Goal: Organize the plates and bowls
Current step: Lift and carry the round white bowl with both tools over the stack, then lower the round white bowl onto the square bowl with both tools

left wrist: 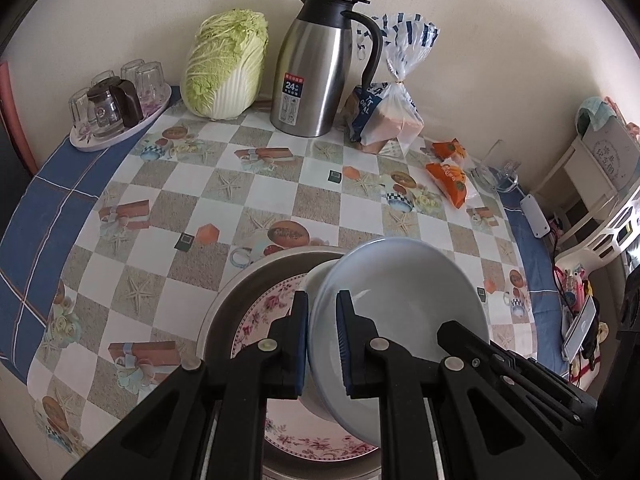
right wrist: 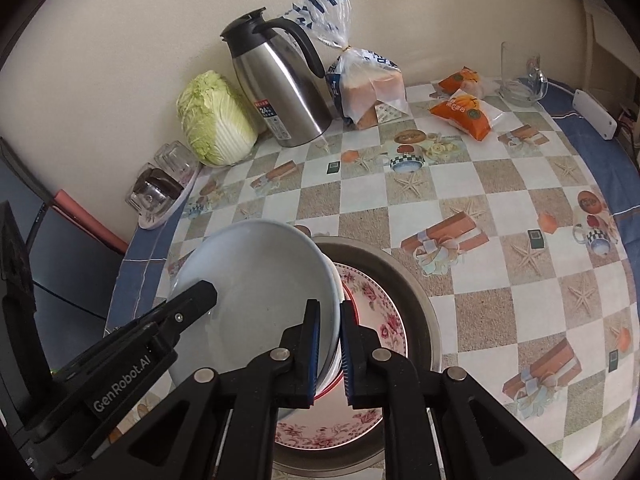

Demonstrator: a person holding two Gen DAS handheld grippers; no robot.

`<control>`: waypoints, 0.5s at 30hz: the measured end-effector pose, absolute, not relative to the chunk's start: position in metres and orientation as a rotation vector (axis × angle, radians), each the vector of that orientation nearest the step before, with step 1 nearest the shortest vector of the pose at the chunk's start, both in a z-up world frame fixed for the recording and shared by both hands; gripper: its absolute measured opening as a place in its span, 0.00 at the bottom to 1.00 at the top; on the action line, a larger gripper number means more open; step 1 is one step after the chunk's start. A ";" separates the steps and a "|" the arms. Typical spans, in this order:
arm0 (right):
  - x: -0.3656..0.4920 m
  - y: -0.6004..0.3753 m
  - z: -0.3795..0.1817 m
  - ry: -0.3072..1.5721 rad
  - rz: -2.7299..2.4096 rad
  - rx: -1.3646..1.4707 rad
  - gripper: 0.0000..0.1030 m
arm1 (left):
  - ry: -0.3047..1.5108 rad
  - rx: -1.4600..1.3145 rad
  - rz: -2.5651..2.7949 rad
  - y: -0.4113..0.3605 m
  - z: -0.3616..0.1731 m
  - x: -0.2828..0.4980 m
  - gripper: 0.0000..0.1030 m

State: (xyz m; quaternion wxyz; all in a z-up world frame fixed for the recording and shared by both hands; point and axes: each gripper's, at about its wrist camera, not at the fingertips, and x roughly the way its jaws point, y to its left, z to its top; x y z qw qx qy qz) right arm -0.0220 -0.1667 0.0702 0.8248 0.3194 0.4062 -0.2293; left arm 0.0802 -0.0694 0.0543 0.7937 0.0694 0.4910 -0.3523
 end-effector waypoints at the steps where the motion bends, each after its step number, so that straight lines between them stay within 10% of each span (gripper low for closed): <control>1: -0.022 -0.167 0.070 0.862 -0.488 0.680 0.12 | 1.058 0.148 -0.758 -0.069 0.054 0.081 0.14; 15: -0.020 -0.167 0.072 0.838 -0.477 0.646 0.13 | 1.057 0.121 -0.724 -0.060 0.058 0.088 0.14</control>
